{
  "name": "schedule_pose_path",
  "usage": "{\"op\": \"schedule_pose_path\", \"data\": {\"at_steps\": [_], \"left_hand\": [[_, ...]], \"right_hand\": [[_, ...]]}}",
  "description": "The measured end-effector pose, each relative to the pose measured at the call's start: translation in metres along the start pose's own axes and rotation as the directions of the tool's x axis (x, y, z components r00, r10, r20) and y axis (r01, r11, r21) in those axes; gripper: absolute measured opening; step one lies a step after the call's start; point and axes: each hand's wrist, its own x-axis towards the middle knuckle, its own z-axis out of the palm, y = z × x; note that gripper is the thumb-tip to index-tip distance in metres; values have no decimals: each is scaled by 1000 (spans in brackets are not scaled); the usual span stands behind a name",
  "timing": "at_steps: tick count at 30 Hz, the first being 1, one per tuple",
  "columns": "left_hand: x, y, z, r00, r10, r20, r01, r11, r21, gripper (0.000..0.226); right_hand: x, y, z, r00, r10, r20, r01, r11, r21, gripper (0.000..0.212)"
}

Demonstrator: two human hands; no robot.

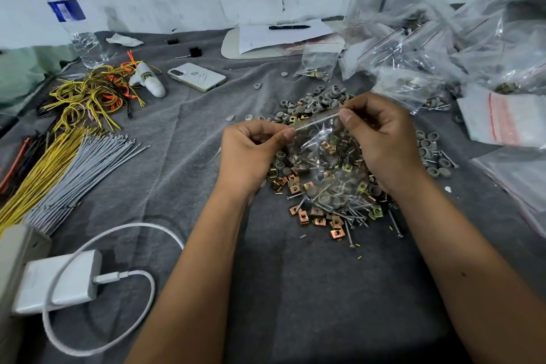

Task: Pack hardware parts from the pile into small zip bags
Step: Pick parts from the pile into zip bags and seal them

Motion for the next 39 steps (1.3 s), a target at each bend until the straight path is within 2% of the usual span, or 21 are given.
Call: {"op": "schedule_pose_path", "data": {"at_steps": [4, 7, 11, 14, 19, 24, 32, 36, 39], "left_hand": [[4, -4, -2, 997, 69, 20, -71, 992, 106, 14], [3, -8, 0, 989, 136, 54, -145, 961, 235, 9], [0, -9, 6, 981, 136, 136, -166, 956, 241, 4], [-2, -10, 8, 973, 170, 158, -205, 947, 246, 6], [-4, -5, 11, 935, 274, 225, -332, 900, 284, 5], [-5, -6, 13, 909, 318, 270, -401, 844, 356, 6], [-4, -9, 8, 950, 239, 203, -288, 920, 265, 6], [-5, -9, 14, 970, 194, 145, -199, 980, 22, 7], [-9, -9, 23, 982, 108, 153, -88, 987, -133, 11]], "right_hand": [[0, 1, 1, 998, 39, 44, -39, 999, 7, 6], [-1, -2, 3, 997, -3, 72, 5, 999, -37, 10], [-5, -6, 7, 989, -37, 140, 52, 993, -104, 6], [-6, -7, 9, 989, -56, 134, 71, 991, -111, 2], [-6, -9, 9, 985, -6, 170, 17, 998, -63, 3], [-6, -8, 10, 986, -15, 168, 36, 992, -122, 5], [-8, -8, 11, 975, -49, 218, 86, 983, -163, 5], [-7, -13, 9, 991, -16, 130, 13, 1000, 29, 11], [-5, -12, 6, 997, 6, 73, -10, 999, 51, 22]]}}
